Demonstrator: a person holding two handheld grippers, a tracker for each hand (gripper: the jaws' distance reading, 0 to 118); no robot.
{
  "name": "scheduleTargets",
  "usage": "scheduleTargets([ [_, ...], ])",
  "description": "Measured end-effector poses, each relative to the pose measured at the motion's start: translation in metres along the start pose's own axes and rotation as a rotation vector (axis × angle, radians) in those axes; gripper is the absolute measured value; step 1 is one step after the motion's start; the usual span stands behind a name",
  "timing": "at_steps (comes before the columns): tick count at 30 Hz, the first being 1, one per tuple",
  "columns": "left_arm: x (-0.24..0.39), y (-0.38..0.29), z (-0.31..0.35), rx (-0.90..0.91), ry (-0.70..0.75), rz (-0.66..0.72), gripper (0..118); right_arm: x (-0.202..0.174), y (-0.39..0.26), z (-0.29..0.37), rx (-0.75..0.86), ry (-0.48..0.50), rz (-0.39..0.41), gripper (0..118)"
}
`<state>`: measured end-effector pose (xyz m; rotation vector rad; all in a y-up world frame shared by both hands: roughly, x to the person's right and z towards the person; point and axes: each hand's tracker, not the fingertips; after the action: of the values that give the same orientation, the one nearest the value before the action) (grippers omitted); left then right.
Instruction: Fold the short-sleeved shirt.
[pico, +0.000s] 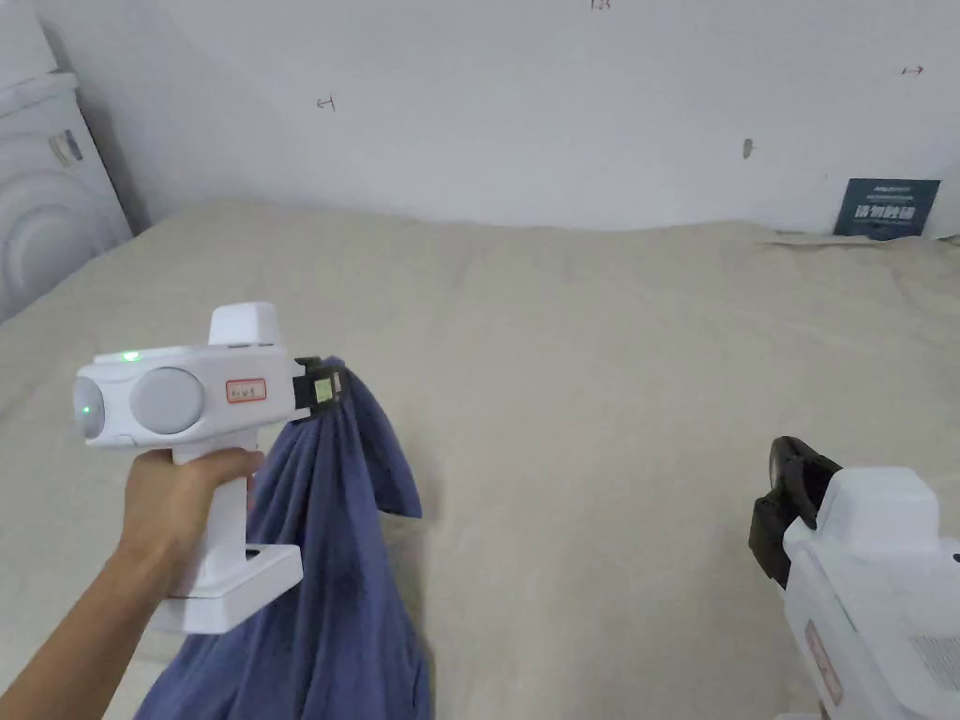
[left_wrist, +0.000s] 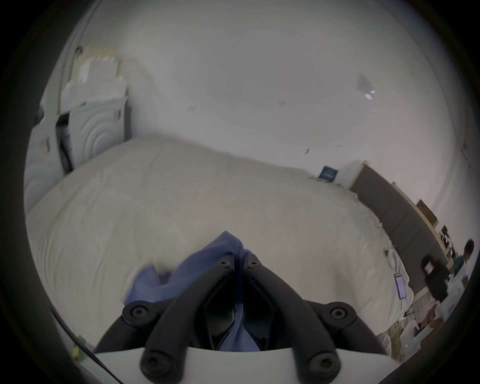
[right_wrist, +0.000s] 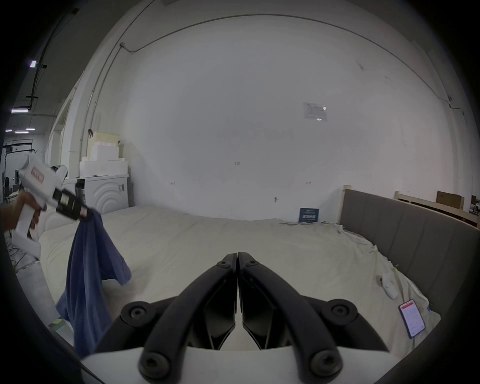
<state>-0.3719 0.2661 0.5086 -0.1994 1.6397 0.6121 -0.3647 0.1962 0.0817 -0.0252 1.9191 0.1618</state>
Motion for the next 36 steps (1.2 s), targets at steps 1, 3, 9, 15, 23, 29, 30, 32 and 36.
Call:
scheduleTargets([
  [1, 0.016, 0.011, 0.002, 0.018, -0.026, -0.021, 0, 0.007, 0.001, 0.004, 0.007, -0.015, -0.001, 0],
  [3, 0.046, 0.029, 0.001, 0.038, -0.081, -0.072, 0, 0.019, 0.004, 0.013, 0.02, -0.047, -0.002, 0],
  [9, 0.133, 0.059, -0.005, 0.081, -0.229, -0.189, 0, 0.057, 0.009, 0.034, 0.043, -0.144, -0.008, 1],
  [15, 0.205, 0.065, -0.023, 0.076, -0.388, -0.245, 0, 0.09, 0.011, 0.055, 0.05, -0.235, -0.001, 0],
  [23, 0.269, -0.025, -0.101, -0.183, -0.438, -0.344, 0, 0.119, 0.002, 0.076, 0.028, -0.322, -0.005, 1],
  [29, 0.282, -0.126, -0.163, -0.4, -0.401, -0.39, 0, 0.13, -0.011, 0.081, -0.007, -0.345, -0.011, 0],
  [30, 0.281, -0.137, -0.169, -0.425, -0.398, -0.393, 0, 0.131, -0.013, 0.081, -0.013, -0.345, -0.01, 0],
  [32, 0.281, -0.16, -0.177, -0.478, -0.385, -0.383, 0, 0.131, -0.017, 0.081, -0.022, -0.345, -0.005, 0],
  [36, 0.277, -0.195, -0.192, -0.587, -0.338, -0.38, 0, 0.132, -0.024, 0.081, -0.042, -0.34, -0.014, 1],
])
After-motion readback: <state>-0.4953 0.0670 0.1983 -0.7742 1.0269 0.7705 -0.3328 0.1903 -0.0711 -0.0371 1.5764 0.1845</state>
